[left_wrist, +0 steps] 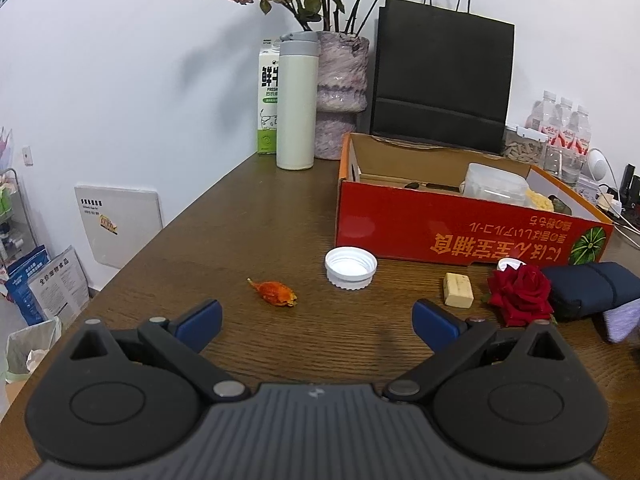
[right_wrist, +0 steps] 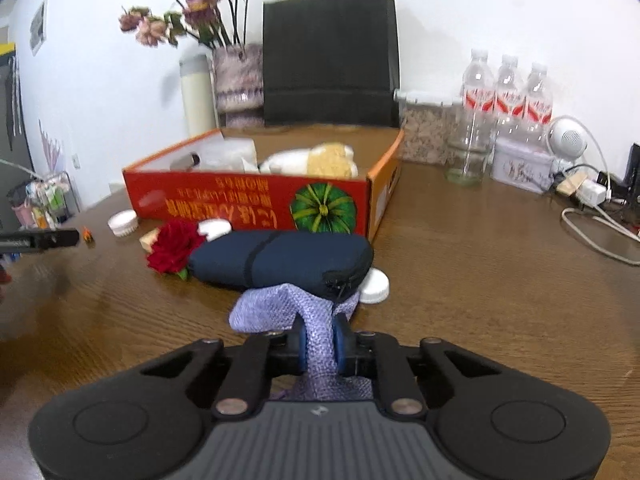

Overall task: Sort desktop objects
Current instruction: 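Grasp the lavender cloth with the right tool and lift it, then grasp the small orange toy with the left tool while the right holds the cloth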

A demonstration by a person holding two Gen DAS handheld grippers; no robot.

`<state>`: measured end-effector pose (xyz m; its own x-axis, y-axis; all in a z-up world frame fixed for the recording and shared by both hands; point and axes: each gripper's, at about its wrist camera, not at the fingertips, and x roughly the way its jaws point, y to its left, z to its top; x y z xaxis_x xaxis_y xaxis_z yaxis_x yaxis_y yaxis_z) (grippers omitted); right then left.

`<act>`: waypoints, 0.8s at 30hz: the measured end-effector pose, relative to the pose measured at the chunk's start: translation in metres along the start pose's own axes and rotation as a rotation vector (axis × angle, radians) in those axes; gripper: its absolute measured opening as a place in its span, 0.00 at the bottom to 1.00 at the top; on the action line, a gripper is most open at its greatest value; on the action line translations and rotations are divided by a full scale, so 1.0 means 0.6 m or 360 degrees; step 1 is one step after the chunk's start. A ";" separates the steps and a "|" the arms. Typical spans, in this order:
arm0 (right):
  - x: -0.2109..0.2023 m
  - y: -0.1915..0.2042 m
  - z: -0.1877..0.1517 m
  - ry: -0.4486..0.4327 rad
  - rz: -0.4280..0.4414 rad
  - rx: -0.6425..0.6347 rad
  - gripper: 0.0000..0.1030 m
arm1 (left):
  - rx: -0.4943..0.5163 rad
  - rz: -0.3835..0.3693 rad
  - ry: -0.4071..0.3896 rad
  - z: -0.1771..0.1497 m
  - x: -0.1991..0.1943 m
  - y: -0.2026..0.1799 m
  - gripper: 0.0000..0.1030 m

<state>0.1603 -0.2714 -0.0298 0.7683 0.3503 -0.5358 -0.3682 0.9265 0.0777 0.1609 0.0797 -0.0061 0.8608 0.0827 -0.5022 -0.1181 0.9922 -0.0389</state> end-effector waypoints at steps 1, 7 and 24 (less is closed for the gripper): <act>-0.008 0.001 0.002 -0.0027 0.0005 0.0009 0.12 | -0.0003 0.0004 0.0002 0.000 0.001 0.001 1.00; -0.053 0.004 0.023 -0.0188 0.0015 0.0048 0.12 | -0.0001 0.0034 0.0017 0.002 0.005 0.005 1.00; 0.003 0.053 0.088 -0.0309 -0.0006 0.0048 0.11 | -0.0036 0.0111 0.0113 0.025 0.062 0.044 0.75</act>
<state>0.1777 -0.2338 0.0161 0.8572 0.3638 -0.3644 -0.3513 0.9306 0.1028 0.1972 0.1105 -0.0130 0.8128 0.1442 -0.5644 -0.1886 0.9818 -0.0207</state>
